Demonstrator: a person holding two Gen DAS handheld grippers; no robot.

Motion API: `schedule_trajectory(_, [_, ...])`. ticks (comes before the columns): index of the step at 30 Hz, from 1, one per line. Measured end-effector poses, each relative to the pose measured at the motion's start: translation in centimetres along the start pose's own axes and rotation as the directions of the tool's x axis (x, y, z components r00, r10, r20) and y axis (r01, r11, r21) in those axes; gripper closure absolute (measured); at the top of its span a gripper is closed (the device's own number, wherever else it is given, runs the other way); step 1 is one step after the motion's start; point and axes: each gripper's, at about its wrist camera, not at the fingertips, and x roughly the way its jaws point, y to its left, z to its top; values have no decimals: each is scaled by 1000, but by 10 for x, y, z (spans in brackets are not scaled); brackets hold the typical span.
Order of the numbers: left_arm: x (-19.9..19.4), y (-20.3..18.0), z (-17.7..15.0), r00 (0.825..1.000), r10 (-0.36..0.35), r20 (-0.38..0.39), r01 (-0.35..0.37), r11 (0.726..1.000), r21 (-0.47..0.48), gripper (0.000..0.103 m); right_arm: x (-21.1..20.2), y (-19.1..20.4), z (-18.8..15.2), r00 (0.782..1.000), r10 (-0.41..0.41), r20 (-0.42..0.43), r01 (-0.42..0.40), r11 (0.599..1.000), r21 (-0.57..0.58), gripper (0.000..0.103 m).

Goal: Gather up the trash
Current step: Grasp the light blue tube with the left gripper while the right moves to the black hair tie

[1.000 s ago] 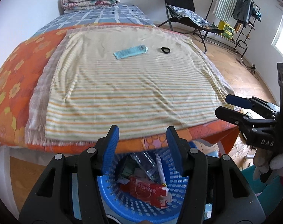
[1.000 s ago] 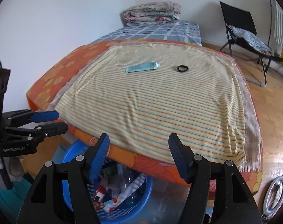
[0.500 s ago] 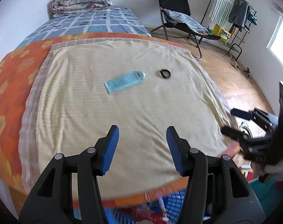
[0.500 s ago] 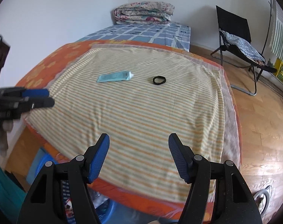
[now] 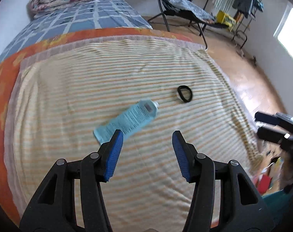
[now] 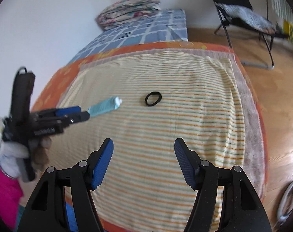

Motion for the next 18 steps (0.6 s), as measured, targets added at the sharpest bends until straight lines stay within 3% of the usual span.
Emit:
schedule_trajectory(4, [22,-5,11,996,84,-42,-80,993,91,49,10,-7,15,1000,20,-7,-19,999,40,38])
schedule_trajectory(10, [46,-16,16,985,158,-74,-141,970,196,49,34,-15,35,999,39,-21,-37,994,102,42])
schedule_trajectory(12, [52,-16,16,983,162,-84,-142,968,206,49,45,-18,39,999,40,-34,-36,992,125,49])
schedule_trajectory(16, [63,-9,20,982,165,-88,-145,969,199,49,61,-22,45,998,49,-49,-41,986,159,51])
schedule_trajectory(18, [65,-6,21,984,156,-90,-137,972,193,49,71,-23,48,997,49,-57,-39,986,164,56])
